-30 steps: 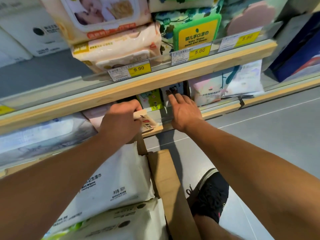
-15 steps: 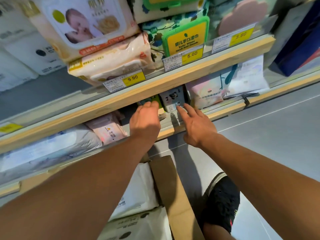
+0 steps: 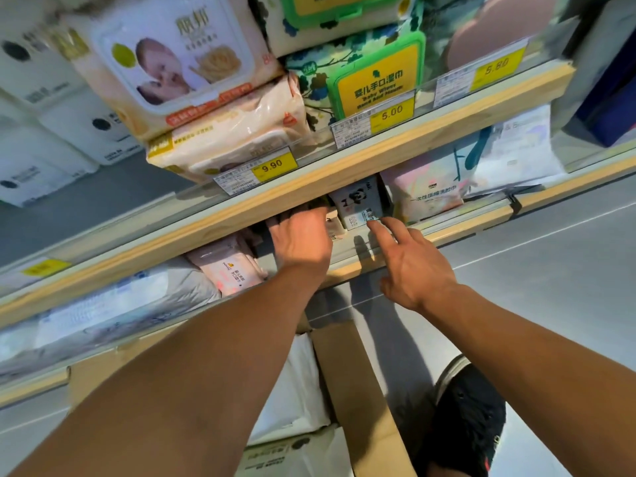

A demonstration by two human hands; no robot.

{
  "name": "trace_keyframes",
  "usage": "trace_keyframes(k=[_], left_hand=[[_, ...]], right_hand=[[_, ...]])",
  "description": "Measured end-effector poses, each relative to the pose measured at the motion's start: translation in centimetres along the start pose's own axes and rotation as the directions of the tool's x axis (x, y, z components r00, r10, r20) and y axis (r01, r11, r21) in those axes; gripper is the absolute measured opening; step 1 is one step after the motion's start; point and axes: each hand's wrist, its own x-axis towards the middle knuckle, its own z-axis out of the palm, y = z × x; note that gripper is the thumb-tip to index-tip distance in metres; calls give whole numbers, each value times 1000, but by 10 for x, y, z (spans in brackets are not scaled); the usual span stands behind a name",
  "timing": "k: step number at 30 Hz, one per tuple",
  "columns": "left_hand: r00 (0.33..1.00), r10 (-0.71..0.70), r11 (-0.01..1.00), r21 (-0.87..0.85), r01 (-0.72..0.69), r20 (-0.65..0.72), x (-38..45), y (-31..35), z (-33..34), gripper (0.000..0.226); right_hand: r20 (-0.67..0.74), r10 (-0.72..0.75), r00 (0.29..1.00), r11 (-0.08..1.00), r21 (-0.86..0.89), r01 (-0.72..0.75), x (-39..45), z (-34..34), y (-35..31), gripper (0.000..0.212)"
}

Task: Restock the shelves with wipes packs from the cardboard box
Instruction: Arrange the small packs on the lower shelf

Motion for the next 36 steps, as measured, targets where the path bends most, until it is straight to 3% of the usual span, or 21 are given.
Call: trace_keyframes(k=[4,6,7,13,18,22,27,36], left_hand=[[990,-143,987,-67,144,13,-2,8,-1,14],[987,-156,984,-80,158,28,-5,12,0,2],[987,-155,985,-76,157,34,-8,14,1,13],[980,-23,996,-78,39,198,-25,14,-3,64],[959,163,986,-51,-156,231,-52,-13,-47,72],[925,339,940,-95,-327,173,-78,-43,-109,71],[909,414,909,-75,-410,52,-124,-105,-175,69],[950,310,935,-172,-309,-17,-219,-248,-209,56]], right_hand=[[-18,9,1000,1000,29,-8,-3,-2,3,101],[-16,25,1000,999,27,-24,-4,-4,5,102],[-14,35,999,999,27,-35,-4,-5,6,103],[7,49,999,998,-47,-49,-8,-18,1,98],[4,40,999,988,-151,-39,-30,-54,-17,77],[9,10,1000,970,-242,-7,-60,-90,-58,70],[-14,-59,998,953,-300,52,-96,-122,-132,71],[7,-269,963,928,-265,261,-129,-103,-285,66]])
